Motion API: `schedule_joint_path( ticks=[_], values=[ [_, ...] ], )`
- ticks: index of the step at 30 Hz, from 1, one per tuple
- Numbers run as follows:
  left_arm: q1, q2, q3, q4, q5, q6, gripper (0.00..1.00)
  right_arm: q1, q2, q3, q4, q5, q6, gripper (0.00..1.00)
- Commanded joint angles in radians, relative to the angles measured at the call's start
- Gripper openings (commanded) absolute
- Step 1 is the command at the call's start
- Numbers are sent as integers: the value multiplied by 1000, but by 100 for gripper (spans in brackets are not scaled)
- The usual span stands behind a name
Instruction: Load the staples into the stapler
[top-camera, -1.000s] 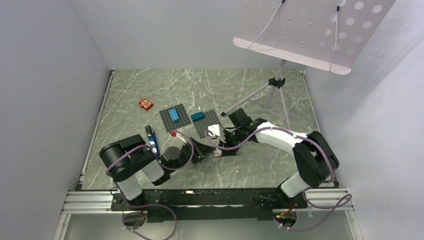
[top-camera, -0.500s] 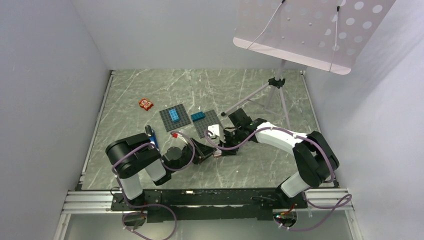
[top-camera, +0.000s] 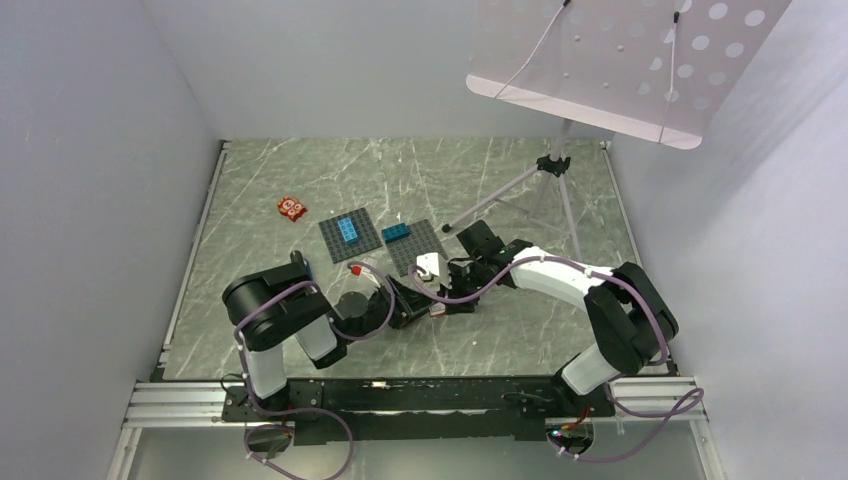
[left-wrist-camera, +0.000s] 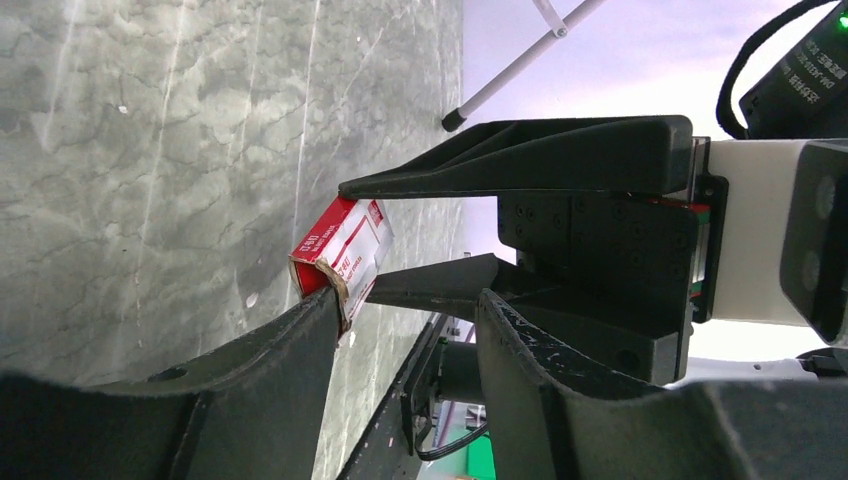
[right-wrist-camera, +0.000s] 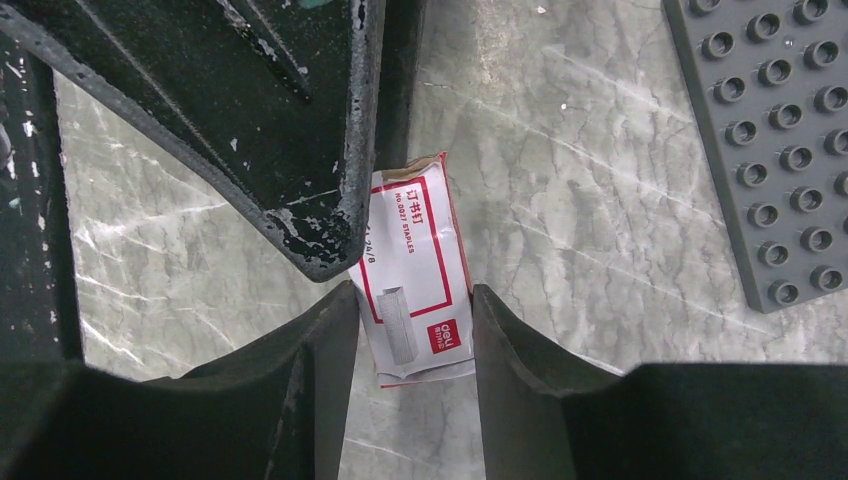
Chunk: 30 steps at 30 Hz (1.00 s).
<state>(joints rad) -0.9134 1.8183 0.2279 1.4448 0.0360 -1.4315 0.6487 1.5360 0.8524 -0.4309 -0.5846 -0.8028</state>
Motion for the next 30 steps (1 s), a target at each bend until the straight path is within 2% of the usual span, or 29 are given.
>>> schedule_joint_path(
  ticks=[1, 11, 20, 30],
  values=[
    [-9, 24, 24, 102, 28, -23, 58, 17, -19, -12, 81, -12, -15, 46],
    [-9, 55, 57, 87, 45, -21, 59, 62, 0, -16, 95, 52, -29, 46],
    [-9, 89, 72, 151, 66, -32, 59, 71, 0, -7, 109, 31, 1, 46],
    [-9, 119, 79, 177, 87, -50, 60, 70, 51, 31, 47, 57, 0, 47]
  ],
)
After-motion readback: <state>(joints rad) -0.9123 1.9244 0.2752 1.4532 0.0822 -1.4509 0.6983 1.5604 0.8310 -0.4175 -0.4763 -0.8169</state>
